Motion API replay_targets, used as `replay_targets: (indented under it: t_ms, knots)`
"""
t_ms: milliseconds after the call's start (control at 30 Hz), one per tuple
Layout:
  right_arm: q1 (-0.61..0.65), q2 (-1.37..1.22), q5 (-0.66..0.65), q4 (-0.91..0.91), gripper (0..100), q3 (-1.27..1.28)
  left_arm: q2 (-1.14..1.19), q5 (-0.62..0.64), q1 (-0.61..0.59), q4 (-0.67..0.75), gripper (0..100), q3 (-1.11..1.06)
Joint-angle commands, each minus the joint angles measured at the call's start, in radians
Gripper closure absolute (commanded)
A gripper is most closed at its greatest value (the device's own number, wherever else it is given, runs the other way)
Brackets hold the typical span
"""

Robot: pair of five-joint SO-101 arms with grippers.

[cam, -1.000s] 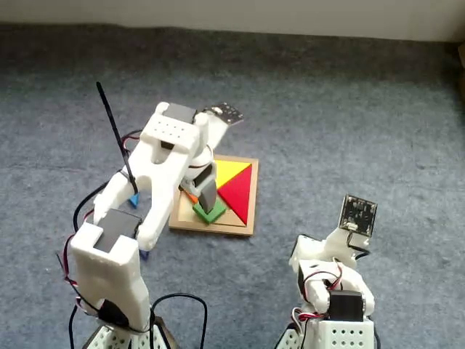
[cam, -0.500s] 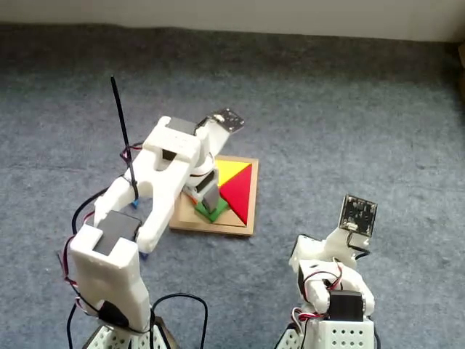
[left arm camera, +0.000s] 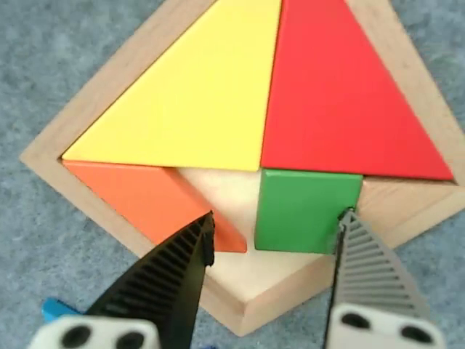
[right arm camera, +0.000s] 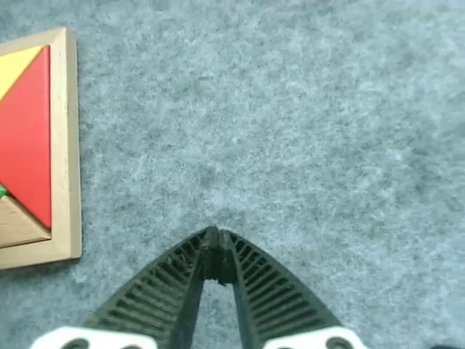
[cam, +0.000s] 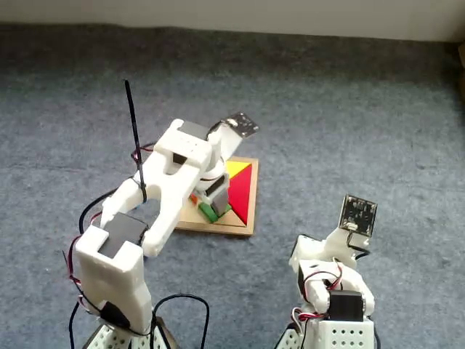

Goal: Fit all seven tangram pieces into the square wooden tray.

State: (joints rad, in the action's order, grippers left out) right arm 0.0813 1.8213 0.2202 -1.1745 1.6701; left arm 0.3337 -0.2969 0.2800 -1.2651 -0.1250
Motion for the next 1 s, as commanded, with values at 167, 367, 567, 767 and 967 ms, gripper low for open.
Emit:
replay_targets:
  t_ms: [167,367,567,767,967]
  knots:
    - [-0.013,0.013,-0.009,0.018,99.5,0.143,-0.286,0.041,0.012,-0.192,74,0.114]
    - [-0.015,0.013,-0.009,0.018,99.5,0.143,-0.476,0.127,-0.111,-0.310,74,0.111]
    - [-0.015,0.013,-0.009,0.018,99.5,0.143,-0.503,0.081,-0.309,-0.256,74,-0.016]
    - [-0.015,0.013,-0.009,0.018,99.5,0.143,-0.503,-0.014,-0.423,0.009,74,-0.272]
    - [-0.015,0.013,-0.009,0.018,99.5,0.143,-0.452,-0.009,-0.467,0.184,74,-0.397]
